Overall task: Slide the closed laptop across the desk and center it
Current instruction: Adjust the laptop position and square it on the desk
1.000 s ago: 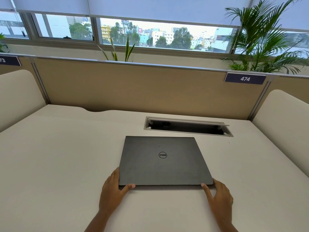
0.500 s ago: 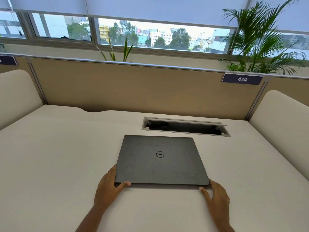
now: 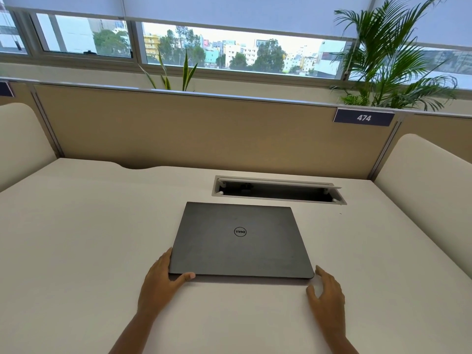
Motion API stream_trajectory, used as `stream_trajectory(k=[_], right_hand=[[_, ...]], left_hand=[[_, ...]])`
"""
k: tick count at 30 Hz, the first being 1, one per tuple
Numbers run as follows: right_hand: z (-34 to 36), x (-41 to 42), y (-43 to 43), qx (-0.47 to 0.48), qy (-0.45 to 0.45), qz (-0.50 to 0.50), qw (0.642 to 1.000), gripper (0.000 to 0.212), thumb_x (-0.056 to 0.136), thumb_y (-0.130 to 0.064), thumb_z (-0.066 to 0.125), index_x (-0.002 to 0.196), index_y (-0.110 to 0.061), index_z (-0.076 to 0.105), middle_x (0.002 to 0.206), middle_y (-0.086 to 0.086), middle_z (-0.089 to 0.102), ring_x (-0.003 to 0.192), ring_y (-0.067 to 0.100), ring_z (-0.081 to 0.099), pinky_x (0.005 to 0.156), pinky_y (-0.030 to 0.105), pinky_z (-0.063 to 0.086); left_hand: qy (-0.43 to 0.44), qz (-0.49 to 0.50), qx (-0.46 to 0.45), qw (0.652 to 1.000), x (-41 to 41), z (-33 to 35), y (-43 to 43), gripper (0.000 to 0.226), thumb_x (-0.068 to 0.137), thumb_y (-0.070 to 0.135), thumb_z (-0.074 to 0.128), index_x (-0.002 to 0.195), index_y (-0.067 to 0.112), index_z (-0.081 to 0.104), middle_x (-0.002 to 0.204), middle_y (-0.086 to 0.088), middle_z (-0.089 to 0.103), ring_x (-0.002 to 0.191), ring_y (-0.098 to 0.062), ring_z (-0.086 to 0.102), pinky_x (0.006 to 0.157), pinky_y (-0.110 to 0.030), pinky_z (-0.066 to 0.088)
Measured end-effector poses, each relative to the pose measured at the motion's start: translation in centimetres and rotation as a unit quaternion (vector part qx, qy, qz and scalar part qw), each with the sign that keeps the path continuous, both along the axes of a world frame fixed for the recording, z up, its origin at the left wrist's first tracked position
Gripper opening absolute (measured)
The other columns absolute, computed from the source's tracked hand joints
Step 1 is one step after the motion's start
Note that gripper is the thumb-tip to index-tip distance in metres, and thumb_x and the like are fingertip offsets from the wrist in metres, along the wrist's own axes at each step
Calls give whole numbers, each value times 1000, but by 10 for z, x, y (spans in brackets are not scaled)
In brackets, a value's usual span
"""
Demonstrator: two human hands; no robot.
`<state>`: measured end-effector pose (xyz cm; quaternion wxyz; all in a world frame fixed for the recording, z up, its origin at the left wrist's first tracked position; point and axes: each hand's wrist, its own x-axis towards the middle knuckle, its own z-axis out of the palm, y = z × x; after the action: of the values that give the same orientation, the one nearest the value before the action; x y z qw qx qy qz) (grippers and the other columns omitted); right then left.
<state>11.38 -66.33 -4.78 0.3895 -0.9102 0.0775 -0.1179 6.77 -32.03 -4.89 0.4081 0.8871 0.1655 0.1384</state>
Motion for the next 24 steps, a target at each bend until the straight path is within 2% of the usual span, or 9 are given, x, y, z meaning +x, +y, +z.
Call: stream_trajectory(k=[3, 8, 13, 17, 20, 24], right_hand=[[1, -1, 0, 8, -4, 0, 1000, 53, 77, 10, 58, 128, -1, 48, 125, 17, 59, 120, 35, 49, 102, 47, 35], [1, -2, 1, -12, -23, 29, 999, 50, 74, 12, 60, 123, 0, 55, 120, 17, 64, 114, 36, 55, 100, 44, 38], [-1, -1, 0, -2, -28, 31, 999, 44, 79, 4, 65, 121, -2, 57, 117, 17, 66, 113, 35, 54, 99, 42, 38], [-3, -2, -1, 15, -15, 29, 999, 43, 82, -7, 67, 123, -6, 56, 114, 16, 65, 115, 33, 49, 99, 45, 37], [-3, -2, -2, 24, -10, 31, 999, 43, 82, -9, 67, 124, -7, 56, 112, 17, 64, 115, 32, 47, 99, 46, 40], [-3, -5, -2, 26, -6, 47, 999, 43, 83, -8, 66, 124, -10, 56, 111, 15, 64, 115, 29, 45, 98, 45, 41]], left_hand=[[-4, 19, -13, 1000, -3, -2, -4, 77, 72, 37, 76, 137, 19, 39, 135, 0, 54, 122, -22, 50, 100, -38, 44], [-18, 59, -46, 997, -8, -5, -11, 68, 75, 32, 75, 134, 19, 43, 131, 1, 57, 116, -21, 53, 91, -34, 44], [-21, 59, -52, 997, -7, -5, -11, 60, 76, 29, 75, 129, 18, 48, 126, 0, 59, 109, -23, 56, 91, -38, 47], [-32, 54, -38, 997, -6, -5, -9, 55, 74, 25, 76, 123, 17, 53, 115, 3, 63, 89, -14, 55, 76, -28, 41], [-27, 51, -32, 998, -5, -5, -8, 56, 75, 26, 76, 125, 17, 52, 116, 3, 63, 88, -13, 53, 77, -28, 40], [-19, 49, -34, 998, 0, -3, -2, 59, 76, 26, 75, 129, 17, 50, 121, -1, 63, 95, -19, 57, 83, -34, 46]])
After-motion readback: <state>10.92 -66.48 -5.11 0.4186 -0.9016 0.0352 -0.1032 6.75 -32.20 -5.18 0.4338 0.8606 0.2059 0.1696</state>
